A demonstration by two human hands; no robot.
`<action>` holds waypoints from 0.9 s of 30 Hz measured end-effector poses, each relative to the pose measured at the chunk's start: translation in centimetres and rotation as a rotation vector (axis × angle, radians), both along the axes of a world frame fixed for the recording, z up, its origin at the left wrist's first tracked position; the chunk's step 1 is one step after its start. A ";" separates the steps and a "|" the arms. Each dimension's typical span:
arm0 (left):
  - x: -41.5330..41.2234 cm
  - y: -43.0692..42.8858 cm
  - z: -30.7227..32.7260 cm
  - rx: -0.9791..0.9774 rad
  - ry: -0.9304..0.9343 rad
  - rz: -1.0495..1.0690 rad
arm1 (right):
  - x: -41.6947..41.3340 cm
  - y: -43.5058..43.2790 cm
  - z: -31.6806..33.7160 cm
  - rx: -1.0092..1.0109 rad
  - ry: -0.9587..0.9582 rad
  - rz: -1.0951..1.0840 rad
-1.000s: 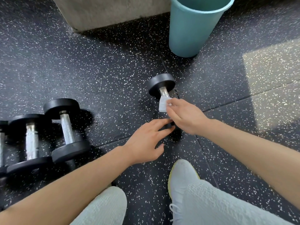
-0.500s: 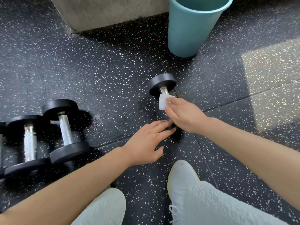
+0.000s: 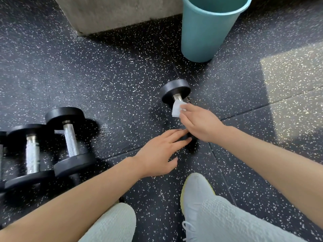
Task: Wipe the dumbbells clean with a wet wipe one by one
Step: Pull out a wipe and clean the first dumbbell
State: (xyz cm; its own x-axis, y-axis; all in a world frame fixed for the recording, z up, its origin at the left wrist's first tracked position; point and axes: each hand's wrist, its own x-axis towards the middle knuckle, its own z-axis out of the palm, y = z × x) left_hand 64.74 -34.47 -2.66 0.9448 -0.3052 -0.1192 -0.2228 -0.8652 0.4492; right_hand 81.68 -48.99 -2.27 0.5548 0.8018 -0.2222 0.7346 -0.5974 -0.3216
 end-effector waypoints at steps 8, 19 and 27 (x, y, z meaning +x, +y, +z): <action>-0.2 0.0 0.4 -0.022 0.049 0.032 | 1.1 1.3 -0.1 0.007 -0.007 0.062; -0.4 -0.1 0.5 -0.027 0.065 0.010 | -1.0 -2.8 1.6 -0.033 0.034 0.077; -0.3 -0.1 -0.2 -0.049 0.047 0.009 | 1.1 1.3 1.4 -0.061 0.043 0.022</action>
